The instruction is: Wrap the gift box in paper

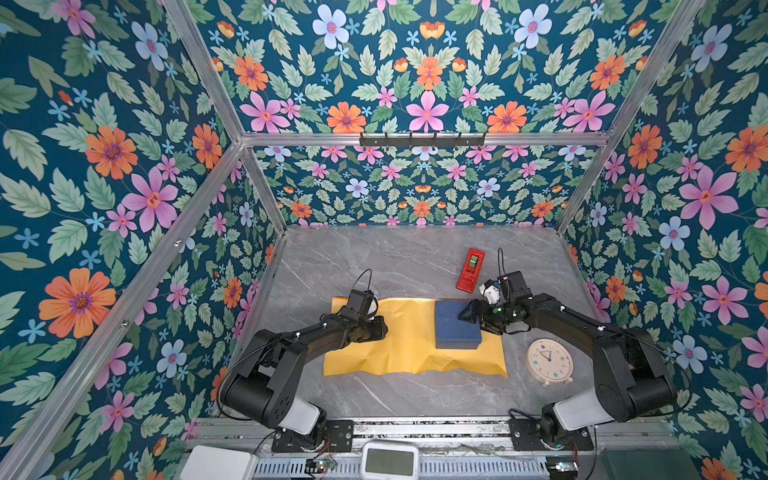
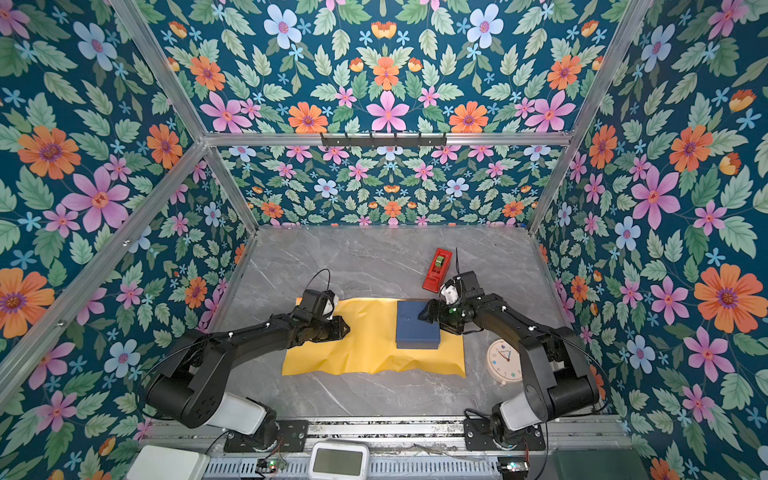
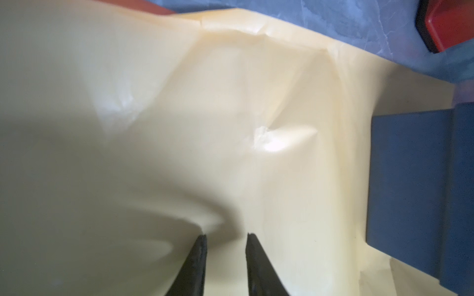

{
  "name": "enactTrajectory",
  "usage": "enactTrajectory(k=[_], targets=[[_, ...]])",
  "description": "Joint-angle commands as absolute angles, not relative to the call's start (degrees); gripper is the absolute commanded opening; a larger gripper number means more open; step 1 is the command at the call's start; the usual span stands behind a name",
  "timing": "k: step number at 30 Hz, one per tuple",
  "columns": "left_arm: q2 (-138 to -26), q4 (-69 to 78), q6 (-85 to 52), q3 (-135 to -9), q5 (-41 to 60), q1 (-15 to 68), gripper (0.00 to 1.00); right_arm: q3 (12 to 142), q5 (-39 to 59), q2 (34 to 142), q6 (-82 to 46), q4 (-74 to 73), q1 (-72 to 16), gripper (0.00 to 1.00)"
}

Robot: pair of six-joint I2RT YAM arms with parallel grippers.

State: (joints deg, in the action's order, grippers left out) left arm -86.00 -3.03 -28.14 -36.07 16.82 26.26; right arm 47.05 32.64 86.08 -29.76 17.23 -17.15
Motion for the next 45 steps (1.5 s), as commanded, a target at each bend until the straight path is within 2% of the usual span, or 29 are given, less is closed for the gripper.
enactTrajectory(k=[1,10,22,31,36,39,42,45], targets=[[-86.32,-8.16,-27.07,-35.77,14.58,26.19,0.30,47.31,33.57,86.40,-30.59,17.16,-19.47,0.81],[-85.44,-9.58,-26.19,-36.04,13.88,26.19,0.31,48.74,32.61,88.80,-36.82,11.34,-24.99,0.79],[-85.80,-9.32,-25.49,-37.65,12.94,26.19,0.38,57.18,34.68,97.77,-31.09,14.18,-29.17,0.66],[-83.94,-8.89,-27.13,-40.45,9.75,26.20,0.55,62.19,38.61,100.89,-28.90,16.03,-33.05,0.65],[-79.08,-10.53,-28.67,-41.44,1.86,26.19,0.64,59.33,36.65,95.60,-28.35,17.18,-32.38,0.72],[-74.77,-9.13,-29.07,-42.31,0.79,26.24,0.68,53.27,35.23,90.02,-30.89,14.74,-30.11,0.74],[-73.41,-5.02,-27.07,-44.82,3.77,29.11,0.73,46.46,32.27,86.88,-35.40,11.66,-26.44,0.70],[-77.86,-6.04,-21.98,-51.45,-4.46,38.00,0.81,43.13,28.67,86.22,-37.81,9.59,-25.16,0.60]])
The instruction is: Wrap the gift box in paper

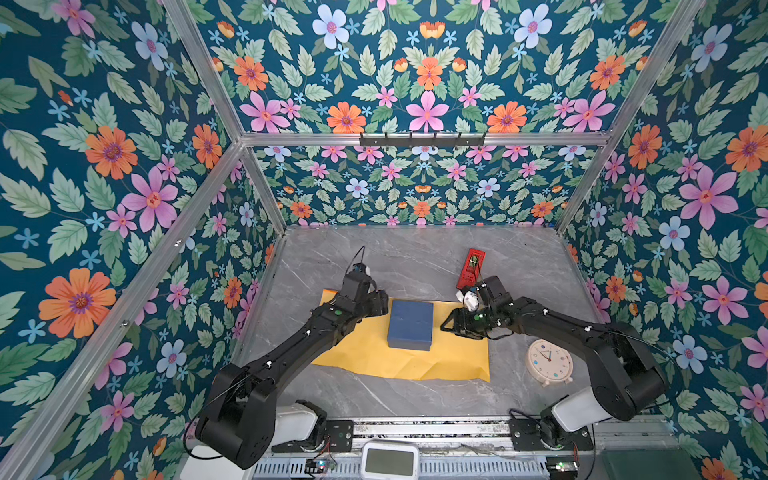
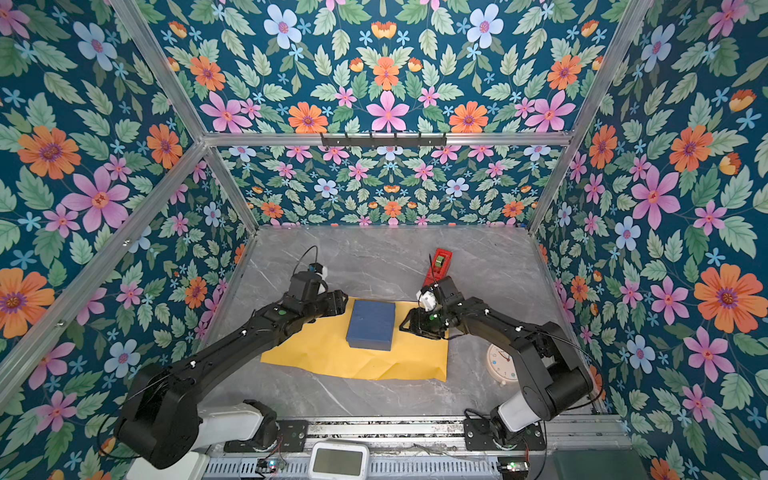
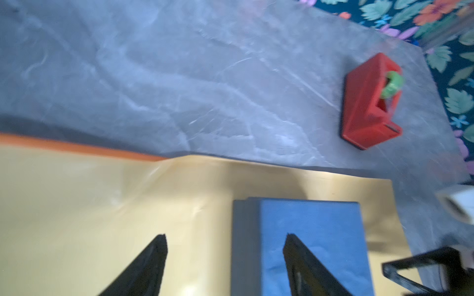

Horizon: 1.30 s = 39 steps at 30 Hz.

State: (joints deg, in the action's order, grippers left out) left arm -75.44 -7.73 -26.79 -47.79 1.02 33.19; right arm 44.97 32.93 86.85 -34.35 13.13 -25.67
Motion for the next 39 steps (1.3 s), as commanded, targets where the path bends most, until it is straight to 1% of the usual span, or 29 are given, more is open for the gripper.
enactTrajectory(k=[1,3,7,12,17,23,29,36,39], targets=[[-79.94,-7.24,-20.22,-53.76,-6.49,40.53,0.83,42.91,27.60,86.30,-37.89,9.66,-25.14,0.58],[-85.12,-9.10,-17.36,-58.51,-8.00,43.55,0.85,42.04,25.70,86.55,-38.27,9.47,-24.44,0.52],[-94.90,-11.46,-13.10,-66.44,-8.64,47.56,0.88,39.14,25.16,86.90,-39.35,7.02,-22.10,0.40],[-107.03,-18.79,-8.53,-77.61,-10.75,50.81,0.89,37.17,23.50,88.90,-41.18,5.57,-21.86,0.31],[-112.91,-24.03,-4.89,-82.56,-12.85,51.68,0.88,34.61,22.44,89.82,-44.63,3.05,-21.88,0.27],[-113.02,-29.05,-1.64,-81.31,-12.59,51.68,0.83,33.15,19.90,88.55,-46.96,3.69,-21.83,0.24],[-110.35,-29.17,-1.03,-77.83,-12.78,51.65,0.83,33.13,18.90,88.33,-47.67,4.31,-21.87,0.22],[-108.60,-28.65,-1.76,-76.12,-6.58,51.60,0.79,33.22,18.15,88.51,-48.34,4.39,-21.76,0.21],[-108.28,-29.20,-1.28,-75.26,-6.24,51.62,0.78,33.32,17.90,88.33,-48.43,4.52,-21.81,0.21]])
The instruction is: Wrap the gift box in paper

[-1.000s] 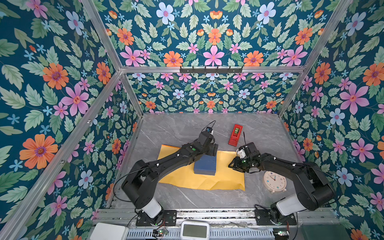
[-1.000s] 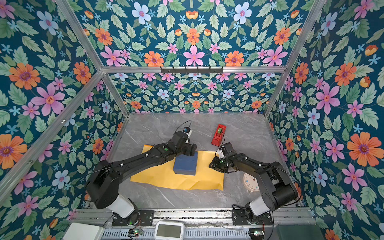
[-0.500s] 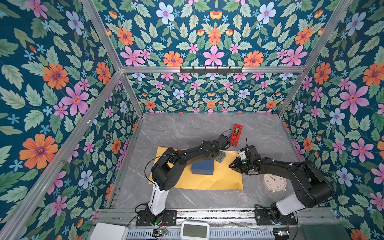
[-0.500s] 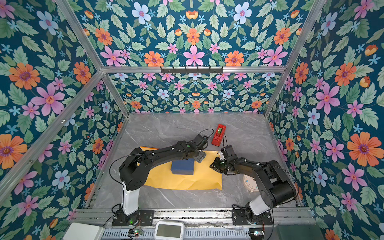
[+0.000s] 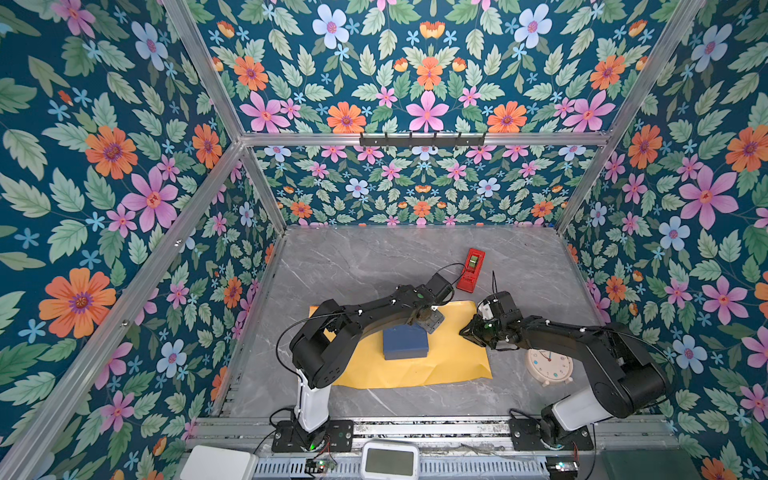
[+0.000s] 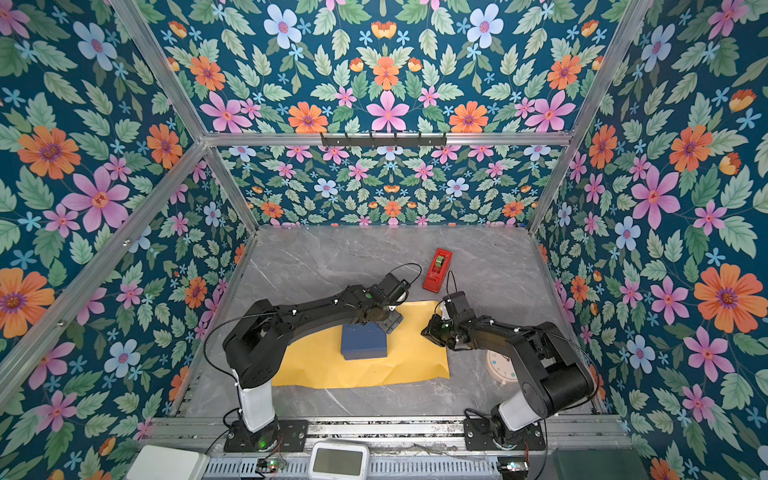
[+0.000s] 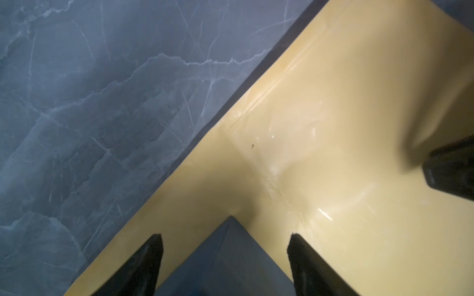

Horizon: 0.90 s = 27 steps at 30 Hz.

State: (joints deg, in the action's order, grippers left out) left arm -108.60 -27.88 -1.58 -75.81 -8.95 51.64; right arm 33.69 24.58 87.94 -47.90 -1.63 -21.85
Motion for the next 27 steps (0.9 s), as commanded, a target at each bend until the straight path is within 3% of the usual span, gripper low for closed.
enactTrajectory(k=[1,27], targets=[[-108.20,-29.43,-1.15,-75.12,-5.97,51.59,0.78,33.31,17.84,88.24,-48.43,4.56,-21.82,0.20],[-105.38,-31.86,0.33,-70.92,-5.76,49.19,0.75,33.22,17.39,88.37,-49.47,4.40,-21.80,0.18]])
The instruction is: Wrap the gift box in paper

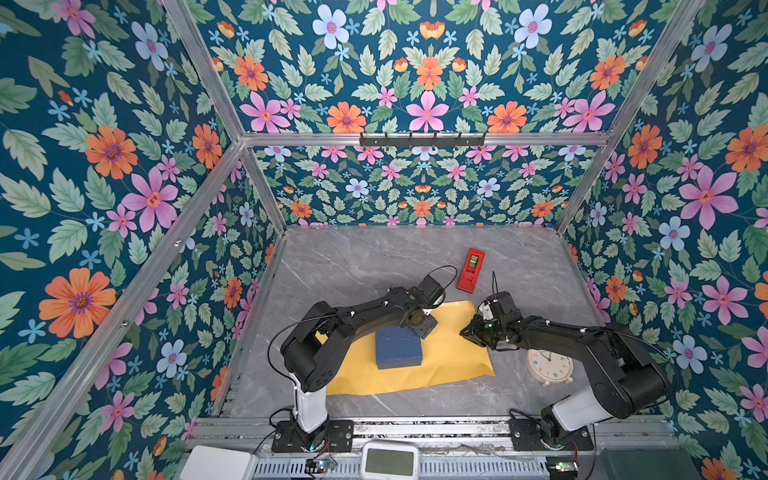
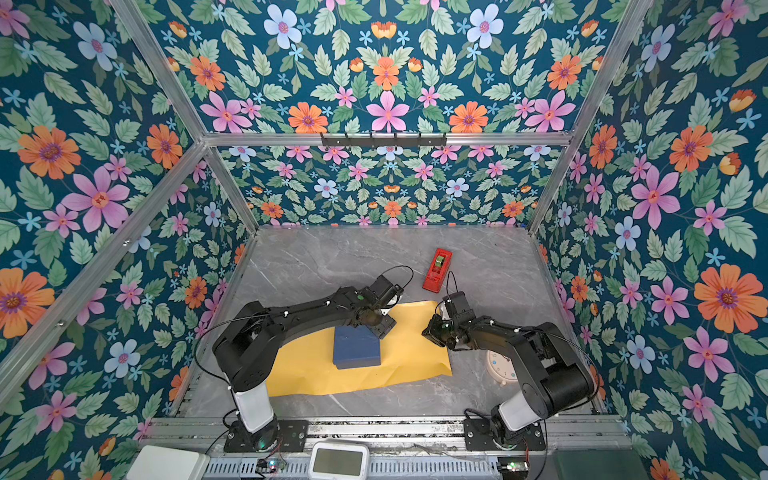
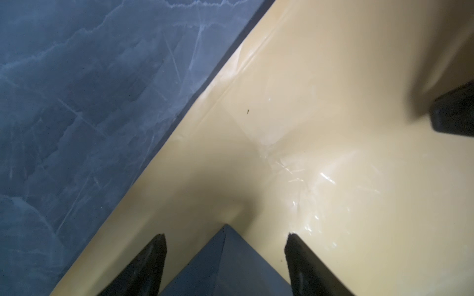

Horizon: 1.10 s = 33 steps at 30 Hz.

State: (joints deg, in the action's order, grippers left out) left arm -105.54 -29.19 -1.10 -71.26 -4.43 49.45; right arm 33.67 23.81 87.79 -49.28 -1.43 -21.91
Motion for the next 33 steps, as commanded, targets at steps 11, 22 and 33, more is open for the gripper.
enactTrajectory(k=[11,22,33], targets=[[-98.90,-26.68,-2.55,-70.82,-3.94,49.17,0.83,33.80,17.40,88.77,-49.31,4.73,-21.83,0.18],[-101.58,-29.97,1.72,-70.53,-12.47,55.62,0.86,34.20,18.11,89.57,-49.13,4.38,-21.86,0.18],[-100.04,-31.11,2.99,-67.43,-14.59,55.99,0.87,34.18,18.45,89.65,-49.04,4.31,-21.85,0.18]])
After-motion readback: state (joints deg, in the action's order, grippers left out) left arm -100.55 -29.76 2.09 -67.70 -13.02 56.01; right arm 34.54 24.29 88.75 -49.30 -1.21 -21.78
